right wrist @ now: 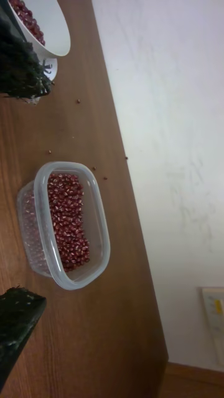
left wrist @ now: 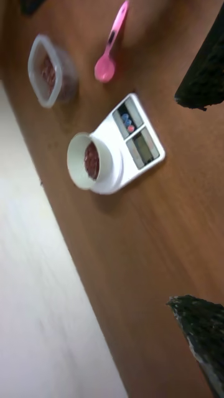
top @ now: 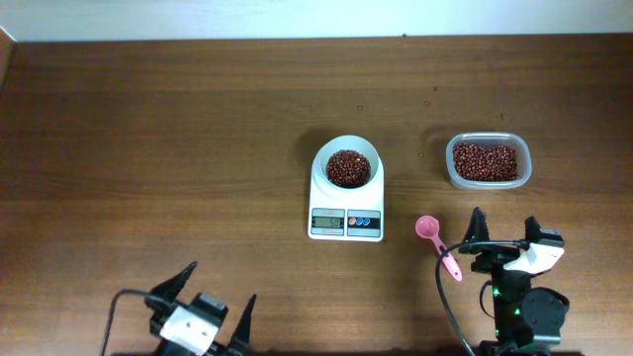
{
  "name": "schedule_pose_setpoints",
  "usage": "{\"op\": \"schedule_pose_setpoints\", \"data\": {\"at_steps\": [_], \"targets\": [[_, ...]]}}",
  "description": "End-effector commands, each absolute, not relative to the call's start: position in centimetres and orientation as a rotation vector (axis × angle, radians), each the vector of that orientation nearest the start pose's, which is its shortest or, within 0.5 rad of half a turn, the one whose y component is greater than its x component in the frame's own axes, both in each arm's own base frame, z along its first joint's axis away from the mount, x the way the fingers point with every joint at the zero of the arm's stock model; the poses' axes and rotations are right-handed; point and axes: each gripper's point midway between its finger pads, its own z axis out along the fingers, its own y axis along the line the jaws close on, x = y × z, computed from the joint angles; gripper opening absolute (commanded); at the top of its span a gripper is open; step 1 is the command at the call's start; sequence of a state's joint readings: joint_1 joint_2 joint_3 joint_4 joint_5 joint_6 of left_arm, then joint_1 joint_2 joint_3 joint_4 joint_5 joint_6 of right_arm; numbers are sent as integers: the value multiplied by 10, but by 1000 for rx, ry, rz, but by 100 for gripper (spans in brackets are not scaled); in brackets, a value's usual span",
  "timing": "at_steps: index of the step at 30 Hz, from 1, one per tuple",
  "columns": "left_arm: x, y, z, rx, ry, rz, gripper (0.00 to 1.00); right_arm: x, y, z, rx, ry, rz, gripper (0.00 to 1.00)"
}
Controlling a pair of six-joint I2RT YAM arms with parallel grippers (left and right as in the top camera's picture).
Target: Scoop and weigh 50g on scale
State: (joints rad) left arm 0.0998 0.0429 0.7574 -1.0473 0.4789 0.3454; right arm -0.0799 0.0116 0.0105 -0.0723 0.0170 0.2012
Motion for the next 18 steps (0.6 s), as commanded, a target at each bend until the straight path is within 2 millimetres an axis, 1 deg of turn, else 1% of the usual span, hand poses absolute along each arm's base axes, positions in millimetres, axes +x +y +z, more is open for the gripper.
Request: {"op": "schedule_pose_setpoints", "data": {"at_steps": [1,6,13,16,18], "targets": [[125,-54,255,431,1801,-107,99,245,-23,156,235,1632,71,99],[131,-49,245,413,1826,-89,99,245,-23,156,235,1632,71,99],[138,-40,244,356,1831,-42,99,245,-23,156,235,1632,71,99],[151,-38,243,359,1797,-31,99,245,-23,156,235,1632,71,99],[169,-35,235,362,1769,-22,99,245,-23,156,235,1632,71,99]]}}
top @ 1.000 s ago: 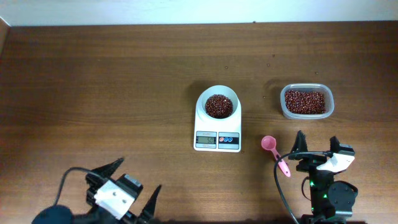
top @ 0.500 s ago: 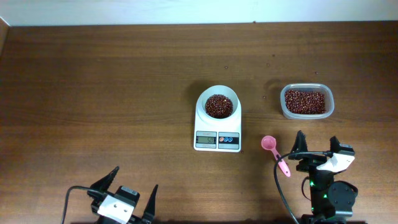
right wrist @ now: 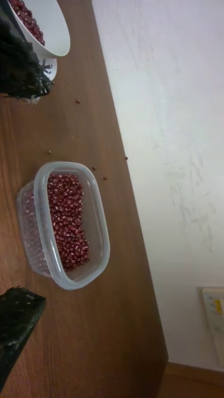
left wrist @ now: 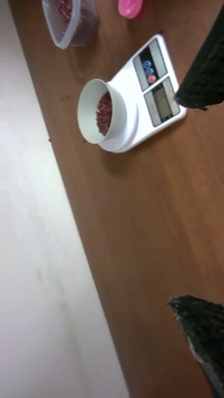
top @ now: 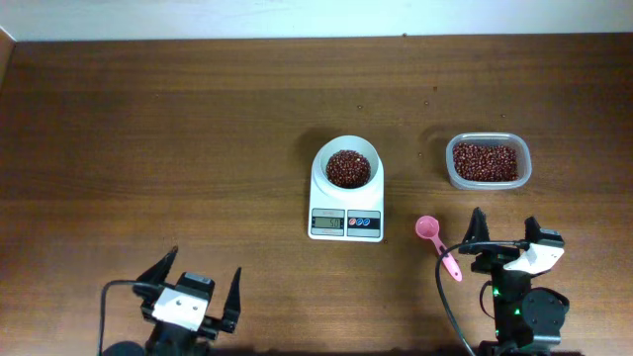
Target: Scoop and weigh 50g on scale
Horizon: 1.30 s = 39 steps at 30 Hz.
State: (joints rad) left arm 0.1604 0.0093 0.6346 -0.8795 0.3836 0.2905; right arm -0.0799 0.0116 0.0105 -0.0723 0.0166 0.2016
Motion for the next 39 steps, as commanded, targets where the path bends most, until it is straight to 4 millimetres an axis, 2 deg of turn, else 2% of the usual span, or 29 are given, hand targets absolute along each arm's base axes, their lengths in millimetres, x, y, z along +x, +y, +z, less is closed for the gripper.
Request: {"op": "schedule_pose_setpoints", "data": {"at_steps": [1,4,5,8,10,12,16,23,29,31,34,39], "targets": [[176,-35,228,368,1763,-27,99,245,-23,156,235,1632,71,99],[183,-34,218,369,1770,-32,99,245,-23,156,235,1632,71,99],[184,-34,221,370,1757,-28,99,245,-23,156,235,1632,71,99],[188,-36,241,388,1669,-14,99,245,-23,156,235,1632,71,99],[185,-52,257,464,1582,-72,99,245,-23,156,235,1632,71,99],[184,-58,268,495,1527,-82,99,245,-23,156,235,1632,71,99],[180,-66,272,536,1495,-116,99,245,-23,156,235,1632,71,99],[183,-60,284,511,1454,-73,99,245,-23,156,235,1632,71,99],[186,-53,286,473,1459,-36,99,245,-23,156,235,1632,71,99],[186,-55,287,433,1467,-88,99,245,-23,156,235,1632,71,99],[190,-40,289,272,1498,-110,99,245,-23,156,235,1632,71,99],[195,-18,289,167,1508,-8,99,245,-23,156,235,1632,71,99]]}}
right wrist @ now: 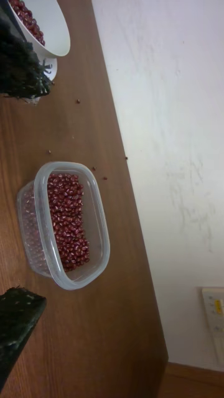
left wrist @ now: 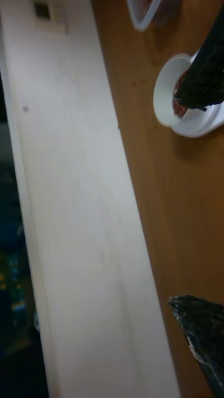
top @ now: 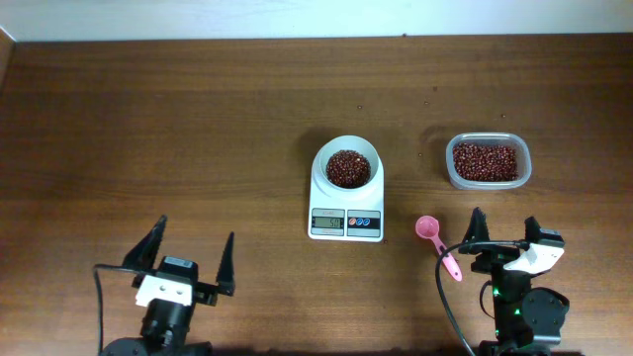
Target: Scoop and weigh 50g on scale
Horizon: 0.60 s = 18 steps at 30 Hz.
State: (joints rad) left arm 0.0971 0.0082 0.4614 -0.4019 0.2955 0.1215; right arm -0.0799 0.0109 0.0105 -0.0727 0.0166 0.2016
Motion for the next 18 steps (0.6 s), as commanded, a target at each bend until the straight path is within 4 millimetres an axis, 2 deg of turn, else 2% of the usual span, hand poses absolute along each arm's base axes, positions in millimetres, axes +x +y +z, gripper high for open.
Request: {"op": "schedule_pose_setpoints", "data": {"at_steps": [1,4,6,9,13,18], "targets": [[195,-18,289,168,1508,-8,99,245,-23,156,235,1632,71,99],[199,-17,284,168,1508,-8,99,245,-23,156,235,1632,71,99],[208,-16,272,168,1511,-9,99,245,-23,156,235,1632,71,99],[222,-14,251,165,1502,-5,99,245,-23,156,235,1632,71,99],[240,0,205,91,1537,35,99,245,-23,156,235,1632,71,99],[245,7,182,34,1566,35,99,245,-23,156,235,1632,71,99]]}}
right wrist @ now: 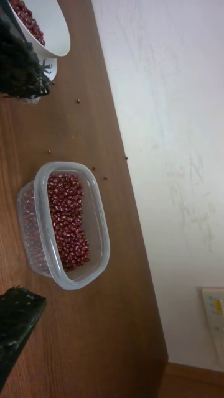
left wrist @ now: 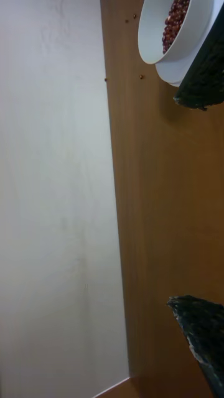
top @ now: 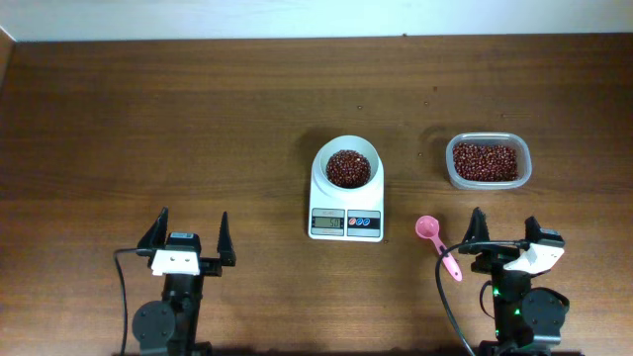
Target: Scoop and weigh 50g on scale
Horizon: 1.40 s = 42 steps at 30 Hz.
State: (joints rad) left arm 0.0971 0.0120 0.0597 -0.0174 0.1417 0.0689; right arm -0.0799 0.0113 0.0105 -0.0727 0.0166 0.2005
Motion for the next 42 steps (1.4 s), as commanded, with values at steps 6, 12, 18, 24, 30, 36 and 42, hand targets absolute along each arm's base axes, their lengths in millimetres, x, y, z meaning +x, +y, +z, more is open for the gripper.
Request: {"op": "schedule_pose_setpoints", "data": {"at_steps": [6,12,18,24,30,36,42], "targets": [[245,15,166,-11,1629,63,99,245,-23,156,235,1632,71,99],[245,15,154,-14,1672,61,99,245,-23,156,235,1632,71,99],[245,15,153,-13,1674,61,99,245,-23,156,235,1632,71,99],[245,15,153,-13,1674,61,99,245,-23,156,235,1632,71,99],[245,18,157,-24,1647,77,99,245,-23,156,235,1632,71,99],[245,19,160,-59,1636,126,99,245,-23,156,235,1632,71,99],[245,12,158,11,1645,129,99,245,-23,156,235,1632,71,99]]}}
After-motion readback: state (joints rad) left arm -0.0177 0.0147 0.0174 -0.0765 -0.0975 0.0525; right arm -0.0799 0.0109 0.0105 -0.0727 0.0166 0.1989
